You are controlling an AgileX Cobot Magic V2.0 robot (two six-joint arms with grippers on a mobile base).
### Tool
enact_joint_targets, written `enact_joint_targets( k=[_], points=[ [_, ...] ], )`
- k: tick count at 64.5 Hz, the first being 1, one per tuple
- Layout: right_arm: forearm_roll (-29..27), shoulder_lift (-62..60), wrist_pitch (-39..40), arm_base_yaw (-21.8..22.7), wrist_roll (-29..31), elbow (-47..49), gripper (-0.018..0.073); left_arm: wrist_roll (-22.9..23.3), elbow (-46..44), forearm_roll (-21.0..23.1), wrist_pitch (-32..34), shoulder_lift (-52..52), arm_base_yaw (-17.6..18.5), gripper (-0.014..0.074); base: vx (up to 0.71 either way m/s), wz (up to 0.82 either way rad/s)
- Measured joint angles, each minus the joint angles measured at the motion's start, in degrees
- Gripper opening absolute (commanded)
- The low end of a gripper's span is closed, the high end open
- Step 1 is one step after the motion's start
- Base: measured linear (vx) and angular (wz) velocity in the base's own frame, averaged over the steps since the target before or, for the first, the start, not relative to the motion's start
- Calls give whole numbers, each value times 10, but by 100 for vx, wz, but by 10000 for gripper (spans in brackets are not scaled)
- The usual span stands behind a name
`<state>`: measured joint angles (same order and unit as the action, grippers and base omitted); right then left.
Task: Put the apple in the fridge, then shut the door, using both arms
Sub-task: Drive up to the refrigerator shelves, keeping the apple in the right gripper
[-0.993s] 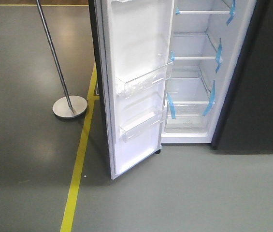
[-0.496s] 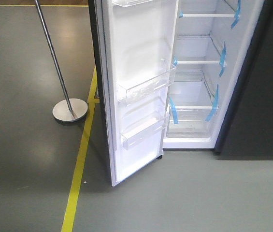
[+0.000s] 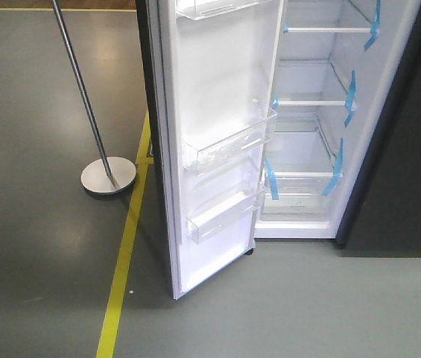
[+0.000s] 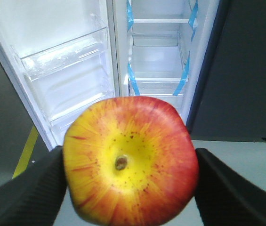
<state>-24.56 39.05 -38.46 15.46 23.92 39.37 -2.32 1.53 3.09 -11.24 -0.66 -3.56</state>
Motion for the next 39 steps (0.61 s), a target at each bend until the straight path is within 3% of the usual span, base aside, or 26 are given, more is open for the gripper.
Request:
enact_joint_targets(
  k=[39],
  points=[
    [0, 0, 0, 0, 0, 0, 225, 0, 0, 0, 0, 0, 0, -6, 7, -2]
  ],
)
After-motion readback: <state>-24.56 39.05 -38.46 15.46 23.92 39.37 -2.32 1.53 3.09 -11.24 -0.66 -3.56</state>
